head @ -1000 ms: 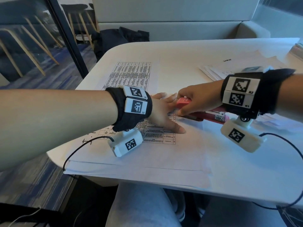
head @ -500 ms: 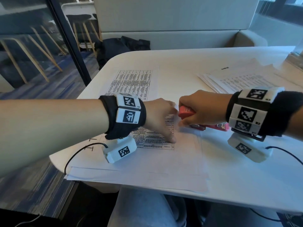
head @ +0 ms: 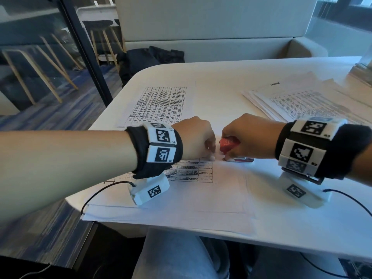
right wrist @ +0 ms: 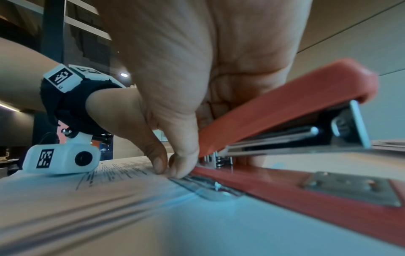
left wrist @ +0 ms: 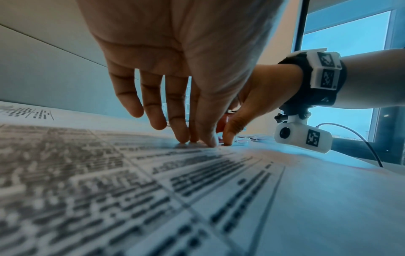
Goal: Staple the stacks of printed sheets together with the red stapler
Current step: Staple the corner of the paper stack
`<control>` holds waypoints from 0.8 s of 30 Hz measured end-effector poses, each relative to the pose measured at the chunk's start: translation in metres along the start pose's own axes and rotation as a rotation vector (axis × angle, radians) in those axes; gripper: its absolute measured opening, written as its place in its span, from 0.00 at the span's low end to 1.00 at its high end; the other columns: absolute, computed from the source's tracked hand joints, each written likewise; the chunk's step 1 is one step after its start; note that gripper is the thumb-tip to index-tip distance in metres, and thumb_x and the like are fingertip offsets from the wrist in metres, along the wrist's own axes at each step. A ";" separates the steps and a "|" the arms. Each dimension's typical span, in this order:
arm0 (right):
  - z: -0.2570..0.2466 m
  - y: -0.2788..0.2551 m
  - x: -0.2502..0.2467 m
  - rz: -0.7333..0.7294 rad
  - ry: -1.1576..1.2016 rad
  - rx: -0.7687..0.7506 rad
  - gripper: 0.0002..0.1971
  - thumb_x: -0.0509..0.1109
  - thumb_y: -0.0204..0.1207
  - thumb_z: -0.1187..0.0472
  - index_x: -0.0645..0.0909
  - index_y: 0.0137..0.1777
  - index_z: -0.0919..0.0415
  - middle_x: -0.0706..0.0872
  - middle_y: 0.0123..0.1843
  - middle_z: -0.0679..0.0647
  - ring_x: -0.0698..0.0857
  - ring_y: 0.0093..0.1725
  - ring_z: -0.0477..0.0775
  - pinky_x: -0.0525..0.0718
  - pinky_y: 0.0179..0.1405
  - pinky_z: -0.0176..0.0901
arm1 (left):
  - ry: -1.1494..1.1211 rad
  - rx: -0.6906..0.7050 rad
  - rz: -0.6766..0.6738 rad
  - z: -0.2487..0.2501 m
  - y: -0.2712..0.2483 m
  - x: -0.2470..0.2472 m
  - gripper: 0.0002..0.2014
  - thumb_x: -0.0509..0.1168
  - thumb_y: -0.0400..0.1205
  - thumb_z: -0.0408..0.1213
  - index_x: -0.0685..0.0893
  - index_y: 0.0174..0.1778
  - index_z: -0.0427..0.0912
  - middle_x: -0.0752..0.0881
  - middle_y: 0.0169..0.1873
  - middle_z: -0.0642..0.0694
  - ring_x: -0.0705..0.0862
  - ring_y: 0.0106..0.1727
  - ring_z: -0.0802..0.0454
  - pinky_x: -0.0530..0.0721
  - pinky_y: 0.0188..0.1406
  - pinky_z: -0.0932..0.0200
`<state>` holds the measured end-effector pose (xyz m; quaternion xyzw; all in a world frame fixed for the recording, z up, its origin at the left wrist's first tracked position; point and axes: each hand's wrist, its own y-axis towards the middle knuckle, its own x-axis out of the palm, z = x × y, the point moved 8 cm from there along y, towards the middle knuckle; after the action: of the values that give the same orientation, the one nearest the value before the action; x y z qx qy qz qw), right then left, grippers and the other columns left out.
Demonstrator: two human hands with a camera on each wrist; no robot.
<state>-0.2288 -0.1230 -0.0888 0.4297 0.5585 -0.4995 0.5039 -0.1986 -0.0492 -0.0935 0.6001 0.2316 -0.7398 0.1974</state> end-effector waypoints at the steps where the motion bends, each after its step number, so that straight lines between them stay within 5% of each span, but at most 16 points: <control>1: 0.000 0.000 0.000 -0.006 -0.006 0.004 0.15 0.75 0.70 0.43 0.83 0.49 0.52 0.85 0.40 0.48 0.83 0.44 0.52 0.82 0.44 0.44 | 0.001 -0.004 0.001 0.000 0.000 0.000 0.11 0.74 0.73 0.49 0.91 0.49 0.53 0.80 0.33 0.60 0.79 0.41 0.57 0.75 0.43 0.64; 8: -0.001 0.001 -0.001 -0.012 -0.052 0.004 0.15 0.75 0.70 0.43 0.83 0.47 0.53 0.85 0.39 0.50 0.83 0.43 0.54 0.75 0.36 0.42 | 0.009 -0.003 0.013 0.003 0.001 -0.001 0.09 0.75 0.73 0.48 0.91 0.48 0.54 0.81 0.33 0.59 0.80 0.40 0.57 0.73 0.41 0.64; 17: -0.001 0.000 0.000 -0.013 -0.046 0.002 0.15 0.74 0.71 0.44 0.84 0.50 0.53 0.85 0.41 0.50 0.83 0.45 0.53 0.79 0.40 0.43 | -0.075 -0.049 0.016 -0.001 0.000 0.000 0.06 0.76 0.71 0.45 0.92 0.42 0.52 0.88 0.36 0.56 0.84 0.41 0.55 0.81 0.44 0.61; 24: -0.001 -0.001 0.000 -0.024 -0.039 0.010 0.14 0.74 0.71 0.44 0.82 0.46 0.53 0.84 0.39 0.50 0.83 0.44 0.55 0.79 0.40 0.43 | -0.027 -0.022 0.003 0.004 0.001 -0.002 0.04 0.74 0.73 0.43 0.91 0.40 0.49 0.82 0.28 0.58 0.81 0.38 0.55 0.78 0.41 0.61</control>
<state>-0.2297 -0.1216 -0.0891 0.4155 0.5511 -0.5167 0.5066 -0.2008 -0.0522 -0.0911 0.5883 0.2360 -0.7449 0.2081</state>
